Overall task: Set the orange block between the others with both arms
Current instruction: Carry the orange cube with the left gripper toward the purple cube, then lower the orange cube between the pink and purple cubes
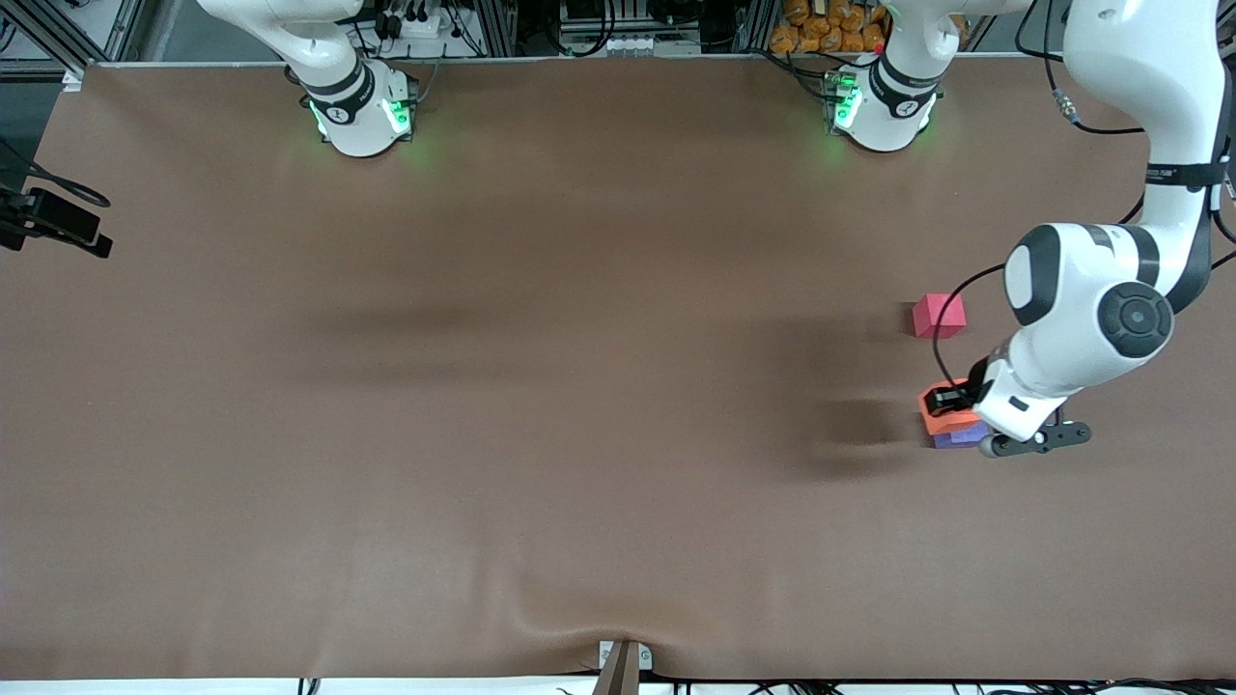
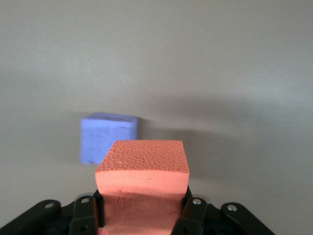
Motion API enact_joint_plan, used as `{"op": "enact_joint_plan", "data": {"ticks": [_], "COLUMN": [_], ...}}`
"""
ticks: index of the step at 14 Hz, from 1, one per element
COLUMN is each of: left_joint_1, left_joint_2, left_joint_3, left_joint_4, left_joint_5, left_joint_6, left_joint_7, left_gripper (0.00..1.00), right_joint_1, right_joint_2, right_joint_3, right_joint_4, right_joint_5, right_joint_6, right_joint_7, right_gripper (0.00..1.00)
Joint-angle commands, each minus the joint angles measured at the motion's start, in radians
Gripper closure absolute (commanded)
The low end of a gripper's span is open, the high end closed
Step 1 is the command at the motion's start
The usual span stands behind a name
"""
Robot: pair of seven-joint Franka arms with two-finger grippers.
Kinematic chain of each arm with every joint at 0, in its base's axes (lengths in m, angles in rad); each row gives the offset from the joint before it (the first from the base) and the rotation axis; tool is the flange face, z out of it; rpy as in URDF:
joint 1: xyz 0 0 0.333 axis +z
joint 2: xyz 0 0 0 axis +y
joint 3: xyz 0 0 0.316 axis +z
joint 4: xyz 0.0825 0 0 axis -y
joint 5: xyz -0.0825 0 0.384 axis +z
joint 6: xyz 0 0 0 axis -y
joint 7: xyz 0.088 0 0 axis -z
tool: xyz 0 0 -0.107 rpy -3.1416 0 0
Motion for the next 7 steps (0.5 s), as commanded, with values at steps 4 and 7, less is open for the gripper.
{"op": "enact_joint_plan", "data": {"ticks": [4,7], "left_joint_1": [0.039,0.041], "left_joint_2": [-0.059,-0.103], "left_joint_3": [-0.009,-0.008], "left_joint_4": [-0.165,-0.203], "left_joint_5": [0.002,0.002], "left_joint_6": [0.106,0.091], "left_joint_7": [0.053,0.045], "left_gripper": [0.65,0.64], "right_joint_1": [-0.022,-0.015], "right_joint_2": [-0.009,-0.006], "right_joint_3": [0.019,0.019], "right_joint_4": [0.002,0.002], "right_joint_5": [-0.017,-0.007], "right_joint_6": [-0.004,-0.006], "right_joint_7": [0.017,0.017], "right_gripper": [0.00,0.00]}}
